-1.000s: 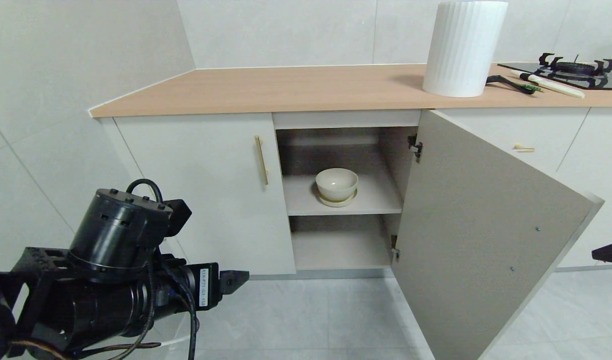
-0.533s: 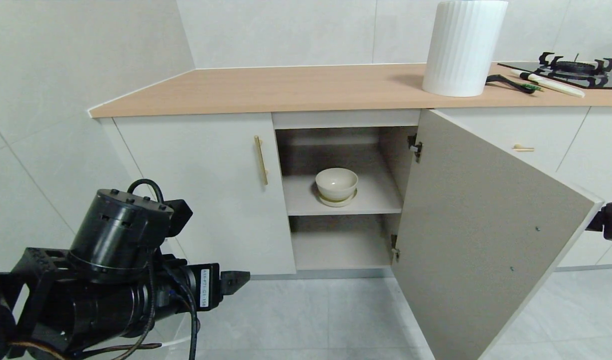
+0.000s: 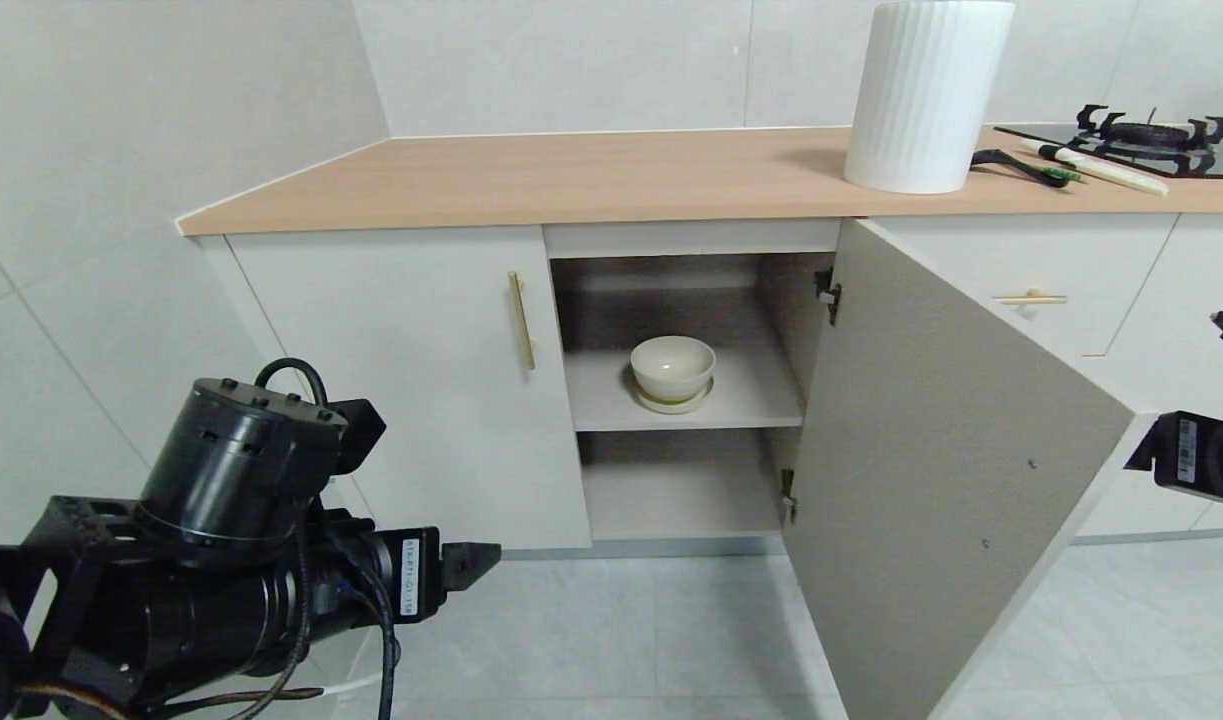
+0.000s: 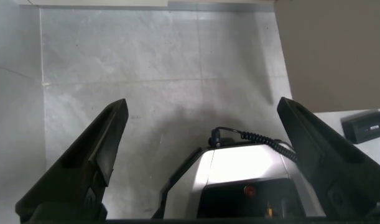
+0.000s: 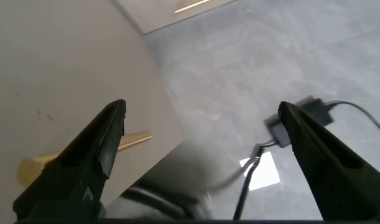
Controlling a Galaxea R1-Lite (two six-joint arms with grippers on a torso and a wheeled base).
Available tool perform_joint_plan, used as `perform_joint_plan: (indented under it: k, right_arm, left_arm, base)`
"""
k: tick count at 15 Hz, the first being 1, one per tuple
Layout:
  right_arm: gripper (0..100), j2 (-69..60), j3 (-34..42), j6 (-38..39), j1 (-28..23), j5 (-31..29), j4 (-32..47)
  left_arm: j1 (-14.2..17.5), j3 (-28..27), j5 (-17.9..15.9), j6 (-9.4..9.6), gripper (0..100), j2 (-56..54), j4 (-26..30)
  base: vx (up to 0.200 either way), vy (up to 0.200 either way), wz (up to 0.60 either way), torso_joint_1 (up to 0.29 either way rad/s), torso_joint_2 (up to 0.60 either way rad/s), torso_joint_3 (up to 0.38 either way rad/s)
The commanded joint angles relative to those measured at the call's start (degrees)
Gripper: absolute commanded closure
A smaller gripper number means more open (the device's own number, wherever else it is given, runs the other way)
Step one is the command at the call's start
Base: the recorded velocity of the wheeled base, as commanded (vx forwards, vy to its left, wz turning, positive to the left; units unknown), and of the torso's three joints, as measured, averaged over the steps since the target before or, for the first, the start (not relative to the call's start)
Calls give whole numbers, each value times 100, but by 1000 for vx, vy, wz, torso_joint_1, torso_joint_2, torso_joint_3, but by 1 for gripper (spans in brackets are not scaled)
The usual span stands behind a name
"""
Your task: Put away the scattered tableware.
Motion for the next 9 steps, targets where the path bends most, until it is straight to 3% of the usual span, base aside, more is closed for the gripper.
perform_joint_plan:
  k: [1, 9]
  right_arm:
    - [0, -16, 60, 52, 255, -11, -3]
    - [0, 37, 288, 939, 1714, 7, -161]
  left_arm:
    - [4, 1, 4, -3, 0, -2, 0]
    - [-5, -8, 12, -3, 0, -28, 0]
  base:
    - [0, 0, 0, 0, 0, 0]
    - [0, 0, 0, 0, 0, 0]
